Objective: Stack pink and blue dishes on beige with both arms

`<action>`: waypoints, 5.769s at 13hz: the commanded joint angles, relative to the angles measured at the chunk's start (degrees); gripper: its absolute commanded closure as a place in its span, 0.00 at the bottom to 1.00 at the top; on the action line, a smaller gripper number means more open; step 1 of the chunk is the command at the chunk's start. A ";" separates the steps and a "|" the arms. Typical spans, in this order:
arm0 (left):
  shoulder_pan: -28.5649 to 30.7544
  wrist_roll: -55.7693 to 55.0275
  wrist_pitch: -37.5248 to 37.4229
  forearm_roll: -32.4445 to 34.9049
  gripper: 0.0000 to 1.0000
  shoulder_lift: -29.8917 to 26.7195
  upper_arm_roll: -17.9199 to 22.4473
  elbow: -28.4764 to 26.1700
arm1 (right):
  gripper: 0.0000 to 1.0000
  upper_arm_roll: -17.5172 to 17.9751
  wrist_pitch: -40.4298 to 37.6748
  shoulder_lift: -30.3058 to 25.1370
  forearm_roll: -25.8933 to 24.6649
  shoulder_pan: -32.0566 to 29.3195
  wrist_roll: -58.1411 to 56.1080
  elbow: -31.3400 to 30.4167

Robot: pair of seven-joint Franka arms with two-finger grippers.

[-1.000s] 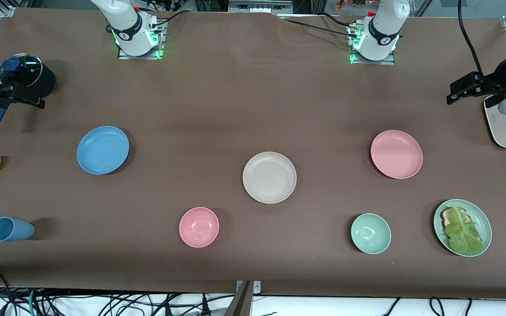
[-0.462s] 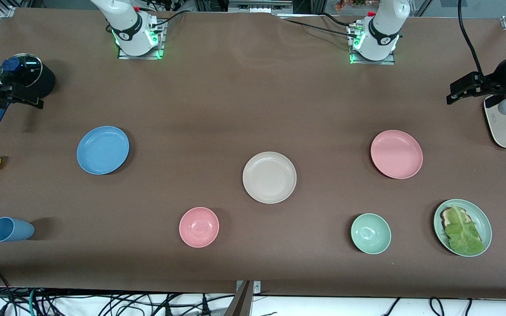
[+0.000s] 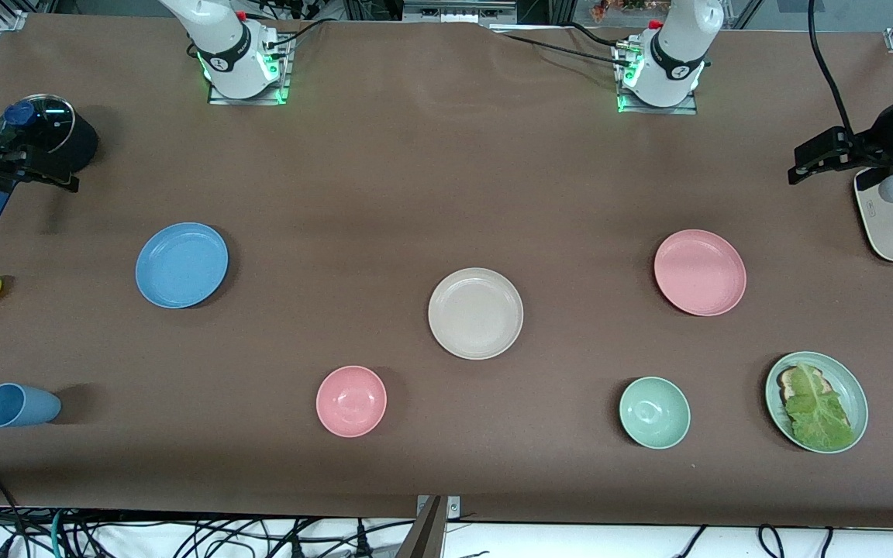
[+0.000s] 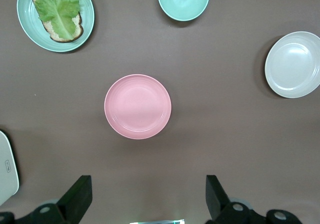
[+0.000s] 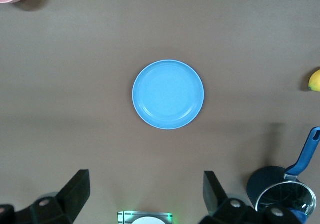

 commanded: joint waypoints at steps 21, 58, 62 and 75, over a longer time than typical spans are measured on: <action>2.00 1.02 6.84 1.34 0.00 18.03 -0.02 3.73 | 0.00 0.06 -0.53 -0.61 -1.29 0.38 -0.10 0.05; 17.82 46.38 32.86 -30.91 0.02 26.59 8.50 -24.47 | 0.00 -0.03 -2.46 -0.61 -1.11 0.29 0.52 -0.04; 17.47 46.29 36.20 -35.21 0.03 26.50 8.67 -29.31 | 0.00 -0.03 -2.46 -0.61 -1.11 0.29 0.61 -0.04; 14.57 44.00 39.10 -36.72 0.06 27.12 8.41 -29.40 | 0.00 0.06 -2.72 -0.52 -1.11 0.38 0.61 -0.04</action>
